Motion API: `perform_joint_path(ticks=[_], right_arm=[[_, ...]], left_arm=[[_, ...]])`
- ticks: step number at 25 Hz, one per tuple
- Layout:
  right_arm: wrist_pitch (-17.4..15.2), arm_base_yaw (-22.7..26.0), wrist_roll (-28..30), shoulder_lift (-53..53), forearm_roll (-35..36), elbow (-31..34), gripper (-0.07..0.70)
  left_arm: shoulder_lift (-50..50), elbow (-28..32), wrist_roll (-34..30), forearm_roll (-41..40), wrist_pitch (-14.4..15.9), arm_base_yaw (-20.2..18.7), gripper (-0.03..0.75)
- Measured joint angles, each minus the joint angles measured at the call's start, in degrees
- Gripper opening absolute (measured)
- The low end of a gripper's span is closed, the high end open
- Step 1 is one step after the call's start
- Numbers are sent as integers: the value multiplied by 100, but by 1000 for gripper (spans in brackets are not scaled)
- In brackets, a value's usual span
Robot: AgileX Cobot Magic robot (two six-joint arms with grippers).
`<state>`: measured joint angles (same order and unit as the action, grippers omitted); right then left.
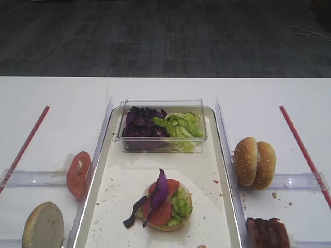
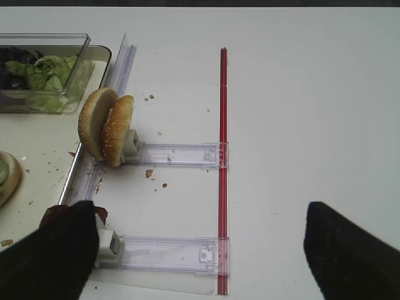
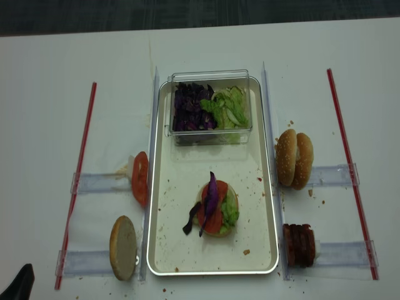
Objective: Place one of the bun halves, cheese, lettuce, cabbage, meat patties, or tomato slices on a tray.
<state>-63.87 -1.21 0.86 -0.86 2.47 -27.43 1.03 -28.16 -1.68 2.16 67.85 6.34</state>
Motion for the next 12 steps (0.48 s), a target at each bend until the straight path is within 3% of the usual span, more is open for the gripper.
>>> perform_joint_path(ticks=[12], right_arm=[[0,0,0,0,0,0,689]], left_arm=[[0,0,0,0,0,0,568]])
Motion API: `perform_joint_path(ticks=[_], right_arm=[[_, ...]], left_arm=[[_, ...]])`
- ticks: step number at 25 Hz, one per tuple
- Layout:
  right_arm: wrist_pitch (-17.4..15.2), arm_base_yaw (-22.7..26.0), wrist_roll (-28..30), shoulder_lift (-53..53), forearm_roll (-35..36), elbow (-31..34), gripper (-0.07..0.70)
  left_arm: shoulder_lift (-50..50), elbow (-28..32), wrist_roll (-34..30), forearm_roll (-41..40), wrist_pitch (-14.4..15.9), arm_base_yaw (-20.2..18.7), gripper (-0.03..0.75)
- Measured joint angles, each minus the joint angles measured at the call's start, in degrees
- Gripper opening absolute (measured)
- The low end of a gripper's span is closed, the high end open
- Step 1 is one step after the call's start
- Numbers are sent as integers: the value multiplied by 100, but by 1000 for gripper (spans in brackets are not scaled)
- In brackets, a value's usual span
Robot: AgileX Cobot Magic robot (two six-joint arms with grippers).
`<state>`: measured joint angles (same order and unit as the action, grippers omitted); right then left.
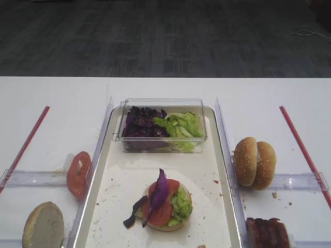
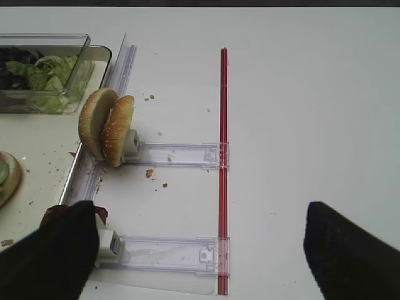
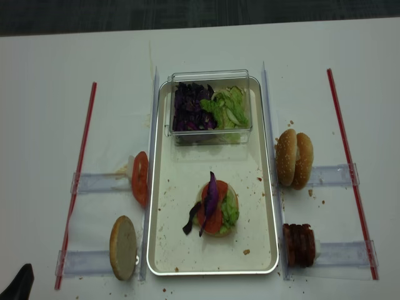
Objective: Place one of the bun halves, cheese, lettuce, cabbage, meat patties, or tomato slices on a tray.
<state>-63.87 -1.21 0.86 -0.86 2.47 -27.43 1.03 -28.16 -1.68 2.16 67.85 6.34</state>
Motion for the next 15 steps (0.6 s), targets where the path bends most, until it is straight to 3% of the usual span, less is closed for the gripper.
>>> perform_joint_path(ticks=[15], right_arm=[[0,0,0,0,0,0,689]], left_arm=[[0,0,0,0,0,0,567]])
